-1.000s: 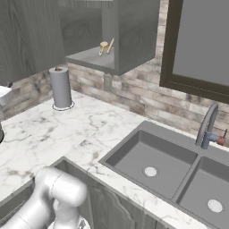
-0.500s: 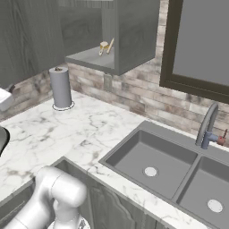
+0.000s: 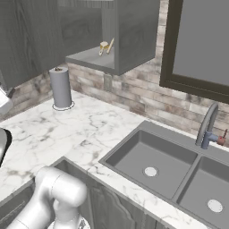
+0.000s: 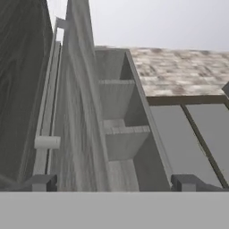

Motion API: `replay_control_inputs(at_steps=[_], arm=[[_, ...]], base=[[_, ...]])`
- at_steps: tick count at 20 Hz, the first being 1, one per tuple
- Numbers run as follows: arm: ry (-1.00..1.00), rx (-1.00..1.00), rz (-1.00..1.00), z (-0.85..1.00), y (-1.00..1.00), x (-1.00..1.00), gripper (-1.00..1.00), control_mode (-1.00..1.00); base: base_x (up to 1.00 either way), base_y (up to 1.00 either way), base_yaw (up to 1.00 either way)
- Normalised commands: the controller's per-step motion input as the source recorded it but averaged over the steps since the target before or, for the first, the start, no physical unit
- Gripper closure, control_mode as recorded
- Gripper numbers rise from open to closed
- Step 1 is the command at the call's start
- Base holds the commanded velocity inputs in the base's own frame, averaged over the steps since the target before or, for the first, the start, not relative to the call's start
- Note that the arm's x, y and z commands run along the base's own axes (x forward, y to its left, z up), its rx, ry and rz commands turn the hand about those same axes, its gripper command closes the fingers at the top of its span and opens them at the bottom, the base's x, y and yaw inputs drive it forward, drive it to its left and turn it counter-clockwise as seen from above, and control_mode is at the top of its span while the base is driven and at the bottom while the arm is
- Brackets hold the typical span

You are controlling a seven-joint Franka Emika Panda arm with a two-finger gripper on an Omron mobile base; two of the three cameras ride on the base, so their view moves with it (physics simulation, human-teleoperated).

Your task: Pick up the dish brush and dish brush from the sink, and place them back in the cabinet, and close the cabinet door.

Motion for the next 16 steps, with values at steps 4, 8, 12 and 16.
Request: replay_control_inputs(at_steps=[4, 8, 12, 16], arm=[[-0.07, 0.0, -0.12, 0.0, -0.43, 0.12, -1.0, -1.0], [-0.04, 0.0, -0.08, 0.0, -0.45, 0.18, -1.0, -1.0], [0.0, 0.0, -0.03, 0.0, -0.49, 0.2, -1.0, -1.0], [0.0, 0.0, 0.0, 0.0, -0.55, 0.17, -1.0, -1.0]], base=[[0.0, 0.0, 0.0], [0.0, 0.0, 0.0], [0.0, 0.0, 0.0], [0.0, 0.0, 0.0]])
